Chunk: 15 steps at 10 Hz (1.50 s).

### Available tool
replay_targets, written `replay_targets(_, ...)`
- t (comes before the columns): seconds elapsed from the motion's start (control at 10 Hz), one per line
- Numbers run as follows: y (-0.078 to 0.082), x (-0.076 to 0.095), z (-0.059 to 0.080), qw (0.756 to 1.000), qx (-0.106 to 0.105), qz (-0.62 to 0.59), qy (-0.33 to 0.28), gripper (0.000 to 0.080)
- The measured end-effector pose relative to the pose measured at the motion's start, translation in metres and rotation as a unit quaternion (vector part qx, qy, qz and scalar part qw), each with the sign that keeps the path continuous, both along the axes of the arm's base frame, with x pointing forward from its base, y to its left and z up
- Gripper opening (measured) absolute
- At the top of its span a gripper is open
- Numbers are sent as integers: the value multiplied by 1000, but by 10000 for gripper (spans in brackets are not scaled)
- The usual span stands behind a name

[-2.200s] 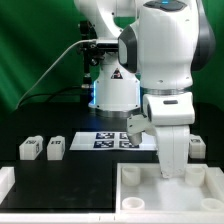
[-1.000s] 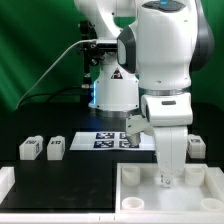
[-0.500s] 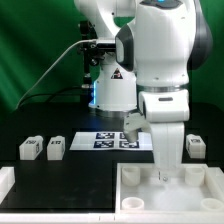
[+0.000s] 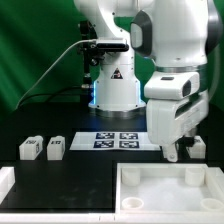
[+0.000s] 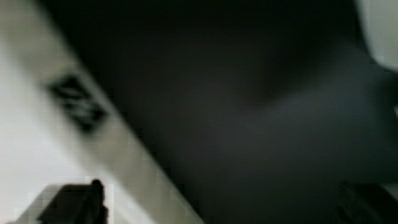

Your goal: Assemble one leg

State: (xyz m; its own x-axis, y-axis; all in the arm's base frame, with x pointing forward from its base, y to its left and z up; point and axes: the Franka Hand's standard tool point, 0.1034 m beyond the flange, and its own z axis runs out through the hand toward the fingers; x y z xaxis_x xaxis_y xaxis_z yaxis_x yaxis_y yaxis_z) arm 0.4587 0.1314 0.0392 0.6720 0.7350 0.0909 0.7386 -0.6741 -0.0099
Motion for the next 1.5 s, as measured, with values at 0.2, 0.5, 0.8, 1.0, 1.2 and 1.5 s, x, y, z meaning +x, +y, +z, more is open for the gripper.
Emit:
replay_targets(0.2, 14, -7, 2, 995, 11, -99, 4, 649)
replay_targets(0.5, 16, -9, 1, 965, 28, -261, 23, 649)
replay_targets(0.8, 25, -21, 1, 927, 34, -372, 43, 649)
replay_targets(1.0, 19, -20, -1, 930, 34, -364, 44, 649)
replay_targets(1.2, 20, -26, -1, 926, -8, -358, 123, 649)
replay_targets(1.5, 34, -45, 7, 864, -118, -375, 314, 649)
